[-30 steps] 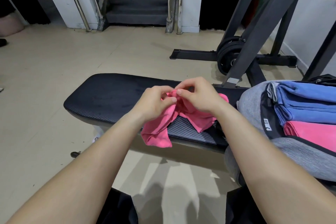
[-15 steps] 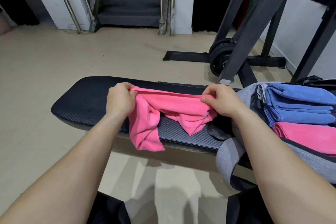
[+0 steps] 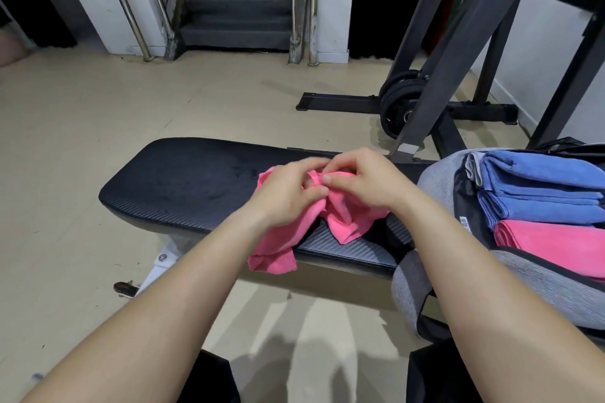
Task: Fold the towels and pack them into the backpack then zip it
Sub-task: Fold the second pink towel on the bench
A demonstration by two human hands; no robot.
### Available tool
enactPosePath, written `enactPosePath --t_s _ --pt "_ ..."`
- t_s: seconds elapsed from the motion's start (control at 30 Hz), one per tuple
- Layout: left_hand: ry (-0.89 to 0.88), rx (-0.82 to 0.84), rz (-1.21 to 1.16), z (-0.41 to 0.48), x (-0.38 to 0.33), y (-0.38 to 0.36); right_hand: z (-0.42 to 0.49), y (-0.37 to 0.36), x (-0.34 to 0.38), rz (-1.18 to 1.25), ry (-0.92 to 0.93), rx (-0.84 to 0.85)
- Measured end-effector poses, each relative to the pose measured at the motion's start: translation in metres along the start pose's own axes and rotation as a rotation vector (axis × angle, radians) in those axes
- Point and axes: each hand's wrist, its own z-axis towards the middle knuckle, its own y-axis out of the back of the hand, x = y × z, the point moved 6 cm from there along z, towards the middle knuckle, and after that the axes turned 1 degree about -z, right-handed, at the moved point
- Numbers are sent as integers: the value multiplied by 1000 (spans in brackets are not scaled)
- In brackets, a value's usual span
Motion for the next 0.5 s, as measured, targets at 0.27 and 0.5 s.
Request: enactPosePath --t_s 0.27,0.5 --pt "148 -168 18 3 22 25 -9 17 -21 132 -124 -158" --pt "274 -235 -98 -2 25 32 -9 24 -46 369 -271 -369"
